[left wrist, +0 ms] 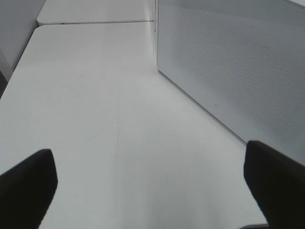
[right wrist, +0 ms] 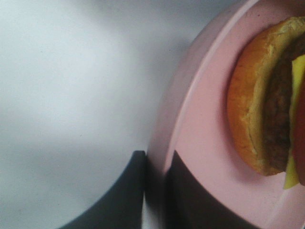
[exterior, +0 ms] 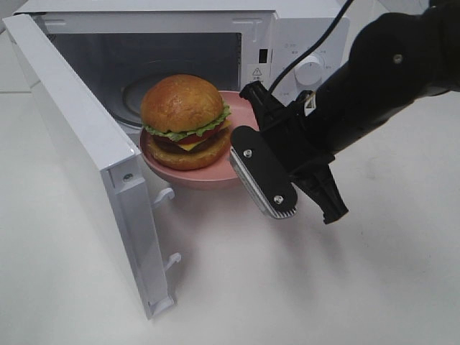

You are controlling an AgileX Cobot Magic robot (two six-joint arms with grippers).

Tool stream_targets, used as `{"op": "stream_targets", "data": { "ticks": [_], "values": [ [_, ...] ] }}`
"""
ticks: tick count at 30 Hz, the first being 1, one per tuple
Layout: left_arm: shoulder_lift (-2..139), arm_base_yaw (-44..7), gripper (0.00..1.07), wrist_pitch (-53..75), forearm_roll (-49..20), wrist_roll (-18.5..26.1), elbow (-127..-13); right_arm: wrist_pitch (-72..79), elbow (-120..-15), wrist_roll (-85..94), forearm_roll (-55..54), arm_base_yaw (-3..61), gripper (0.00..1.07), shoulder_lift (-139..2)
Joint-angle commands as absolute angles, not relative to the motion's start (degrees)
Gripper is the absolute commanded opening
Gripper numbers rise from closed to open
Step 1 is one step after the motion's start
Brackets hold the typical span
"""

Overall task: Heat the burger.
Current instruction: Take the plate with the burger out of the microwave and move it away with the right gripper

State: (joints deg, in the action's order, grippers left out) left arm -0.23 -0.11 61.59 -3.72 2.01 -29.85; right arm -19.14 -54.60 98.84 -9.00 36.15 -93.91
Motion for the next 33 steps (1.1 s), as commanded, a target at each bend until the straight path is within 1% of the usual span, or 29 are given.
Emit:
{"op": "stream_targets", "data": {
  "ticks": [1, 13, 21, 23, 26, 28, 30, 33],
  "values": [
    [-0.6, 0.1, 1.0, 61.2, -3.9, 2.0, -29.6, -15.6, -50.6, 98.7, -9.6, 36.1, 0.0, -88.2],
    [-0.6, 0.1, 1.0, 61.2, -3.9, 2.0, -29.6, -15.9, -40.0, 97.7, -9.6, 36.1, 0.0, -77.1],
    [-0.6, 0.1, 1.0, 61.2, -3.9, 2.0, -29.6, -16.6, -31.6, 94.3, -9.5, 36.1, 0.0, -66.1],
    [-0.6, 0.1, 1.0, 61.2, -3.9, 2.0, -29.6, -16.8, -31.0, 93.9, -9.5, 36.1, 0.0, -65.0],
    [-0.6, 0.1, 1.0, 61.2, -3.9, 2.0, -29.6, -18.9, -28.4, 91.4, -7.8, 36.1, 0.0, -59.6],
    [-0.6, 0.1, 1.0, 61.2, -3.9, 2.0, -29.6, -19.5, -27.9, 90.7, -7.3, 36.1, 0.0, -58.6],
    [-0.6, 0.1, 1.0, 61.2, -3.9, 2.0, -29.6, -22.5, -26.1, 87.0, -4.5, 36.1, 0.0, -54.0],
    [-0.6, 0.1, 1.0, 61.2, -3.9, 2.0, -29.6, -23.4, -25.7, 86.0, -3.5, 36.1, 0.0, -52.8]
  ]
}}
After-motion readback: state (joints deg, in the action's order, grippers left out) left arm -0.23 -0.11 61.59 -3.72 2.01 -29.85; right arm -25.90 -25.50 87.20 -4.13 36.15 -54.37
